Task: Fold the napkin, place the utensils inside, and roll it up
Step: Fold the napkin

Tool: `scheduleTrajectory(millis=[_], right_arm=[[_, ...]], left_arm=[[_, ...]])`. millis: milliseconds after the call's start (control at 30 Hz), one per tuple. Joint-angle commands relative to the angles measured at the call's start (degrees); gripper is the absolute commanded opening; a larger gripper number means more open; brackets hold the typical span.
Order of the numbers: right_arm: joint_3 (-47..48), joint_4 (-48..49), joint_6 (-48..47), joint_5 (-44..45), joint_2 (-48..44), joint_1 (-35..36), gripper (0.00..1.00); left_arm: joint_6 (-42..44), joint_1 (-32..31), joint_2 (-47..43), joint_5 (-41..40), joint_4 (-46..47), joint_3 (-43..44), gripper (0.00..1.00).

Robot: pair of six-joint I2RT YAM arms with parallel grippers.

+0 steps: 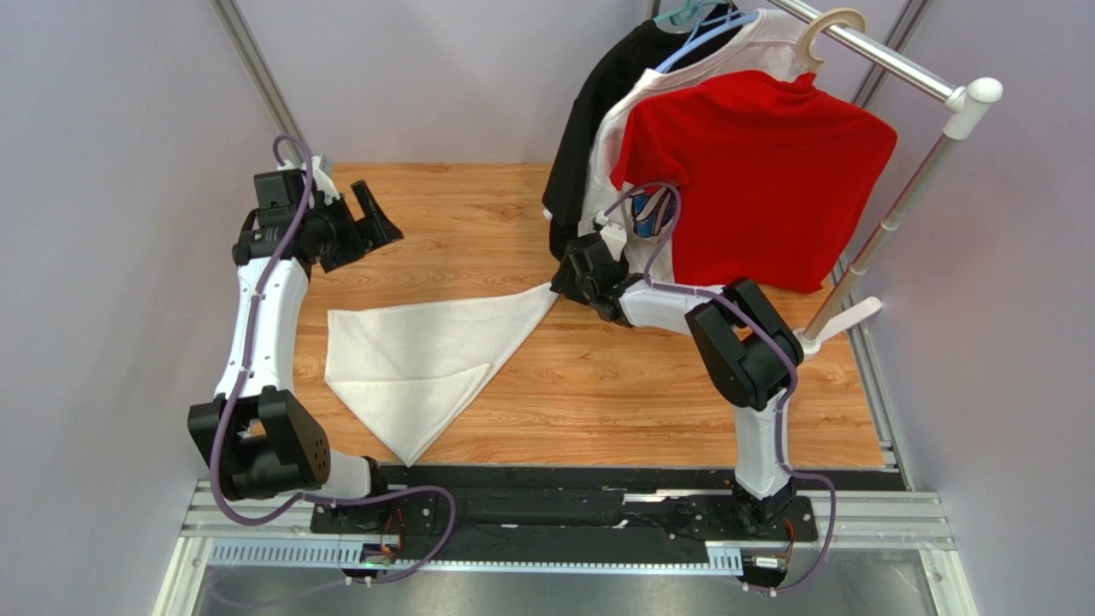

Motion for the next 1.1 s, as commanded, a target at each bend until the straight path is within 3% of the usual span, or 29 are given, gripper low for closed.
scheduleTrajectory(millis=[0, 167, 400, 767, 967, 1067], right_arm=[[2.8, 0.1, 3.3, -0.3, 1.9, -0.4, 0.52], [3.1, -0.2, 3.7, 0.0, 2.3, -0.7, 0.50], [2.9, -0.9, 5.1, 0.9, 3.0, -0.8, 0.38], [3.8, -1.1, 5.5, 1.1, 4.3, -0.8, 0.28], [3.8, -1.0, 6.2, 1.8, 4.5, -0.8, 0.03], [3.2, -1.0, 7.3, 2.2, 3.8, -0.8, 0.00]], left_arm=[[-0.2, -0.1, -1.2, 1.0, 1.5, 0.0, 0.95], [-0.3, -0.1, -1.2, 1.1, 1.5, -0.1, 0.95], [-0.4, -0.2, -1.1, 1.1, 1.5, 0.0, 0.95], [-0.3, -0.1, -1.0, 1.1, 1.5, -0.1, 0.95], [-0.3, -0.1, -1.0, 1.1, 1.5, 0.0, 0.95], [-0.3, -0.1, -0.8, 1.2, 1.5, -0.1, 0.94]])
